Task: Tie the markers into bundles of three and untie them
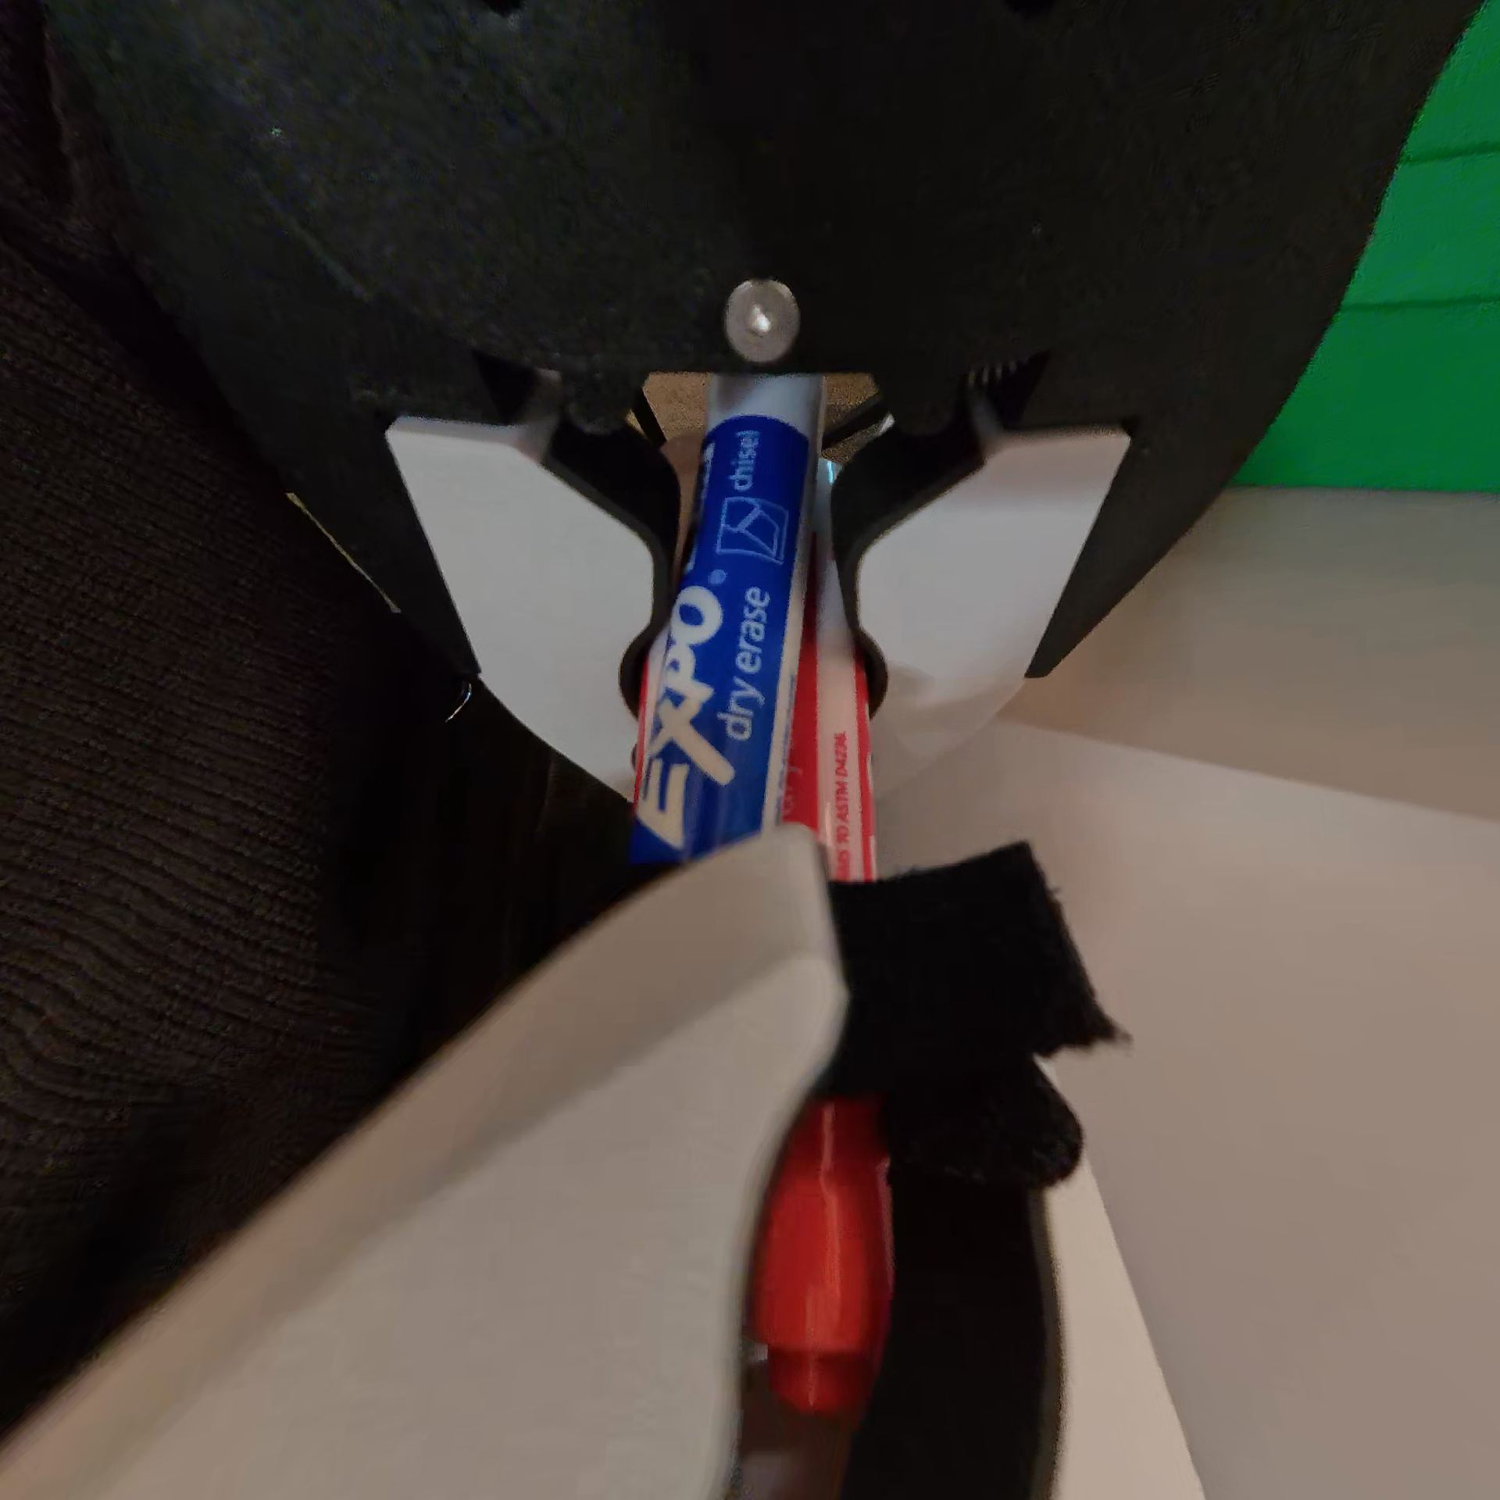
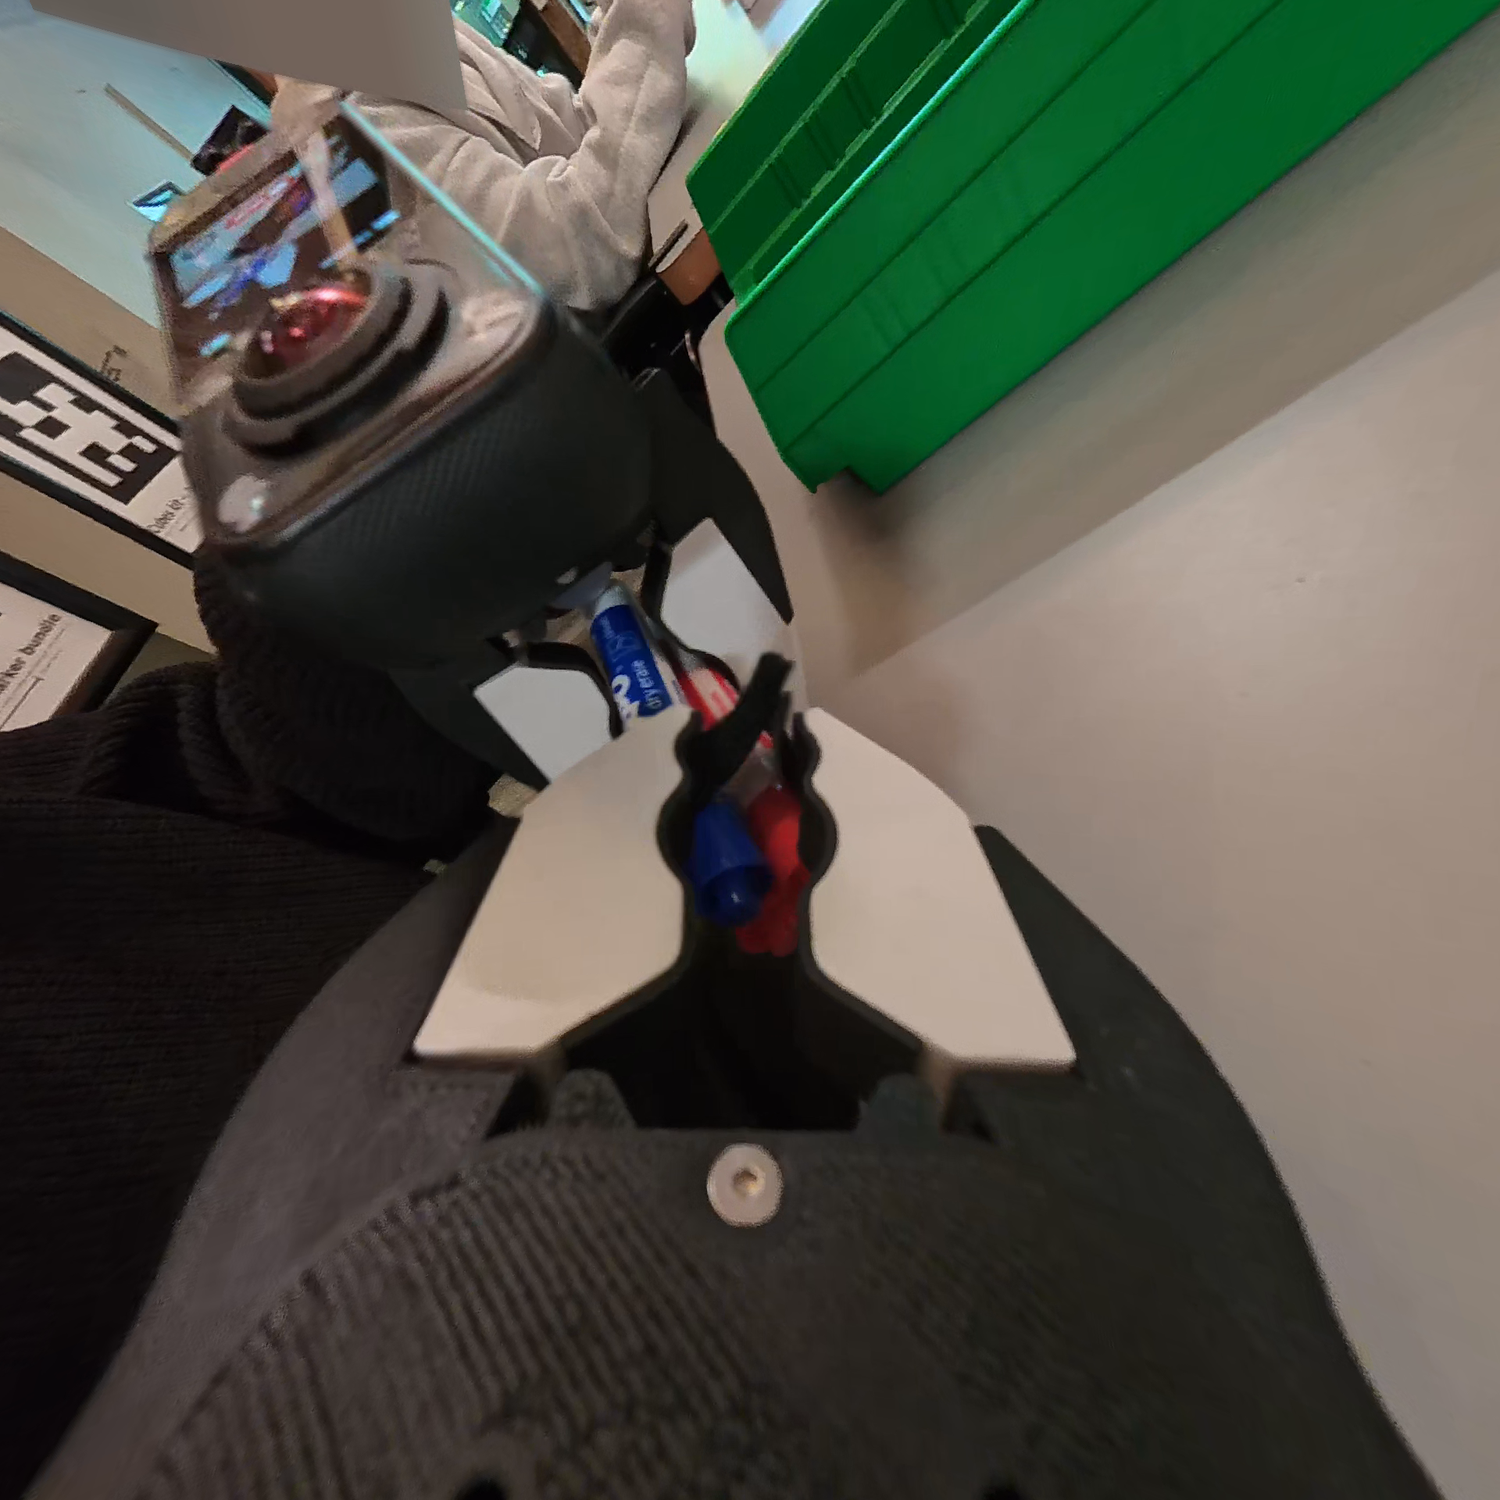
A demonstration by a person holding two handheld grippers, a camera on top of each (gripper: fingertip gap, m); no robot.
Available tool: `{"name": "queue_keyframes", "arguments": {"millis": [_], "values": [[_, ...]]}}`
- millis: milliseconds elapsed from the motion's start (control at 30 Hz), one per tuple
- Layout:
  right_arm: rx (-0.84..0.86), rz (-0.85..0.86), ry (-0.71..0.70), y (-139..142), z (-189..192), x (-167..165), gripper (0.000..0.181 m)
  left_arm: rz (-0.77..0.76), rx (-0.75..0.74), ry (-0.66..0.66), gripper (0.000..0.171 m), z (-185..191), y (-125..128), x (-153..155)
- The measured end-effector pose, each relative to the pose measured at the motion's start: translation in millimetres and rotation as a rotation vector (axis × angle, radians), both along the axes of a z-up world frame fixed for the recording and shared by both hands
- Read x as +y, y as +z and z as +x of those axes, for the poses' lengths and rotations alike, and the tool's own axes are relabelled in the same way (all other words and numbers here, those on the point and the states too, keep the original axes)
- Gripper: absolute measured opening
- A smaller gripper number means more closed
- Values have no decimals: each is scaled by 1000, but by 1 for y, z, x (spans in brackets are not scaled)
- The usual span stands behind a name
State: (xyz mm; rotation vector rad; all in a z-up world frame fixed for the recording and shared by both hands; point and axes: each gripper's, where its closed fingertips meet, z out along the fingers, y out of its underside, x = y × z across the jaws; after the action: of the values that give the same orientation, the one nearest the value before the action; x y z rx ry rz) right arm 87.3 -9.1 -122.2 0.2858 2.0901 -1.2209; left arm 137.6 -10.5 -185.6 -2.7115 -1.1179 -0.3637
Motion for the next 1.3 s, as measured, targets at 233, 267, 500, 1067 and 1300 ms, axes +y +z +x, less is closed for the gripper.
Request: {"name": "queue_keyframes", "arguments": {"millis": [233, 267, 500, 1067, 1300], "values": [[18, 2, -3, 0, -2, 0, 17, 7, 6, -2, 43, -1, 1, 2], [27, 2, 2, 0, -2, 1, 14, 7, 5, -5, 43, 0, 1, 2], [121, -38, 48, 3, 0, 3, 8, -11, 11, -6, 44, -1, 0, 1], [172, -10, 80, -1, -6, 8, 9, -9, 51, -34, 43, -9, -5, 7], [163, 13, 100, -2, -2, 9, 18, -25, 42, -63, 42, -8, -10, 12]]}}
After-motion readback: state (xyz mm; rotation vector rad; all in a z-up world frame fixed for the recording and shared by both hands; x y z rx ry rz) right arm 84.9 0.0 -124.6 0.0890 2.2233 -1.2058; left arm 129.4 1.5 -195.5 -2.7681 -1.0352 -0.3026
